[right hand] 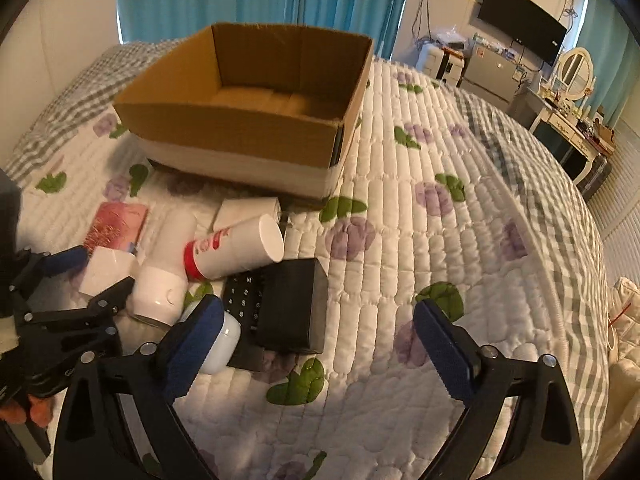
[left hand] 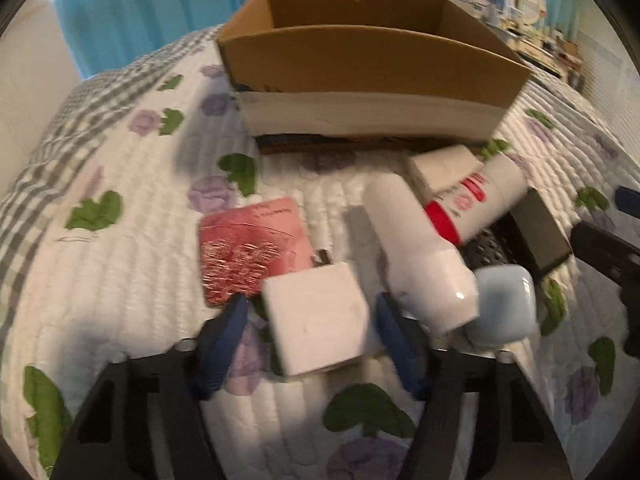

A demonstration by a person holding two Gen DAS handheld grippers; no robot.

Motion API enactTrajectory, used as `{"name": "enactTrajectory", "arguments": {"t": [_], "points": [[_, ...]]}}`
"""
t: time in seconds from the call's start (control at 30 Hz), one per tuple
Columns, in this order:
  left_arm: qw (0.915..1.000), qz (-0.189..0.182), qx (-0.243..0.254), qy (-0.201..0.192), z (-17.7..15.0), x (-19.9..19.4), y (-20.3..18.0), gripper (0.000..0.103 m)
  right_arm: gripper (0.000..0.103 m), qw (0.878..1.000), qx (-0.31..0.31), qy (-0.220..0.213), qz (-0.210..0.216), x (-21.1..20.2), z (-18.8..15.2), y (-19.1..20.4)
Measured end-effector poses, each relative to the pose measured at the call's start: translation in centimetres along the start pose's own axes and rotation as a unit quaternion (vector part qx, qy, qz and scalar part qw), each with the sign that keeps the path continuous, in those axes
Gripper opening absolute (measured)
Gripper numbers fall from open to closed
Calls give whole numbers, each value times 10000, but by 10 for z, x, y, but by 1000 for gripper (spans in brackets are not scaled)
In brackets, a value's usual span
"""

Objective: Organize rigid objects
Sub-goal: 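Drop the white charger in the box with the left tool while the right tool drops the power bank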

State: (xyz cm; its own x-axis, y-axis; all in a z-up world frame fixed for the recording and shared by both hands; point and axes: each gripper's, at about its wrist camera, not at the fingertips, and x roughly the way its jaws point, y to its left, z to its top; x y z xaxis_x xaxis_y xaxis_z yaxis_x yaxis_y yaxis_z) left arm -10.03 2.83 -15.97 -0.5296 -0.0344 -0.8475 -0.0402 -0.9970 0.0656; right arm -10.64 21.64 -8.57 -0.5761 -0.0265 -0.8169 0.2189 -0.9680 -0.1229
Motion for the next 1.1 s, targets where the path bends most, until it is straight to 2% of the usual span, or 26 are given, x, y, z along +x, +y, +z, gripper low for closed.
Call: {"name": "enactTrajectory", "arguments": {"t": [0.17,0.27,0.4,0.47,0.53,0.6,0.63,0.83,1.1], "points": [[9999,-40,-63,-149,3,-16,1,54,83,9997,80,249,-6,16,1,-2],[9990,-25,-153,-410,11,-30,11,54,74,9992,40,404,37,26,2,2],[9974,43,-210,-683,21,-40,20,54,70,9981,-9,611,51,44,4,11],[9971,5,-236,-723,21,-40,22,54,63,9972,-33,745,-46,55,4,15],[9973,-53,-240,-691,21,-37,24,54,61,9968,0,789,-94,61,4,14],[9974,-71,-234,-679,20,-37,24,54,52,9971,75,759,-18,61,4,11],[9974,-80,-223,-675,19,-37,23,54,43,9971,96,744,106,60,4,11],[9965,-184,-247,-773,17,-54,22,54,40,9982,226,481,272,43,2,5],[9925,-397,-160,-1144,38,-99,22,53,40,9981,298,-273,459,-19,16,0]]}}
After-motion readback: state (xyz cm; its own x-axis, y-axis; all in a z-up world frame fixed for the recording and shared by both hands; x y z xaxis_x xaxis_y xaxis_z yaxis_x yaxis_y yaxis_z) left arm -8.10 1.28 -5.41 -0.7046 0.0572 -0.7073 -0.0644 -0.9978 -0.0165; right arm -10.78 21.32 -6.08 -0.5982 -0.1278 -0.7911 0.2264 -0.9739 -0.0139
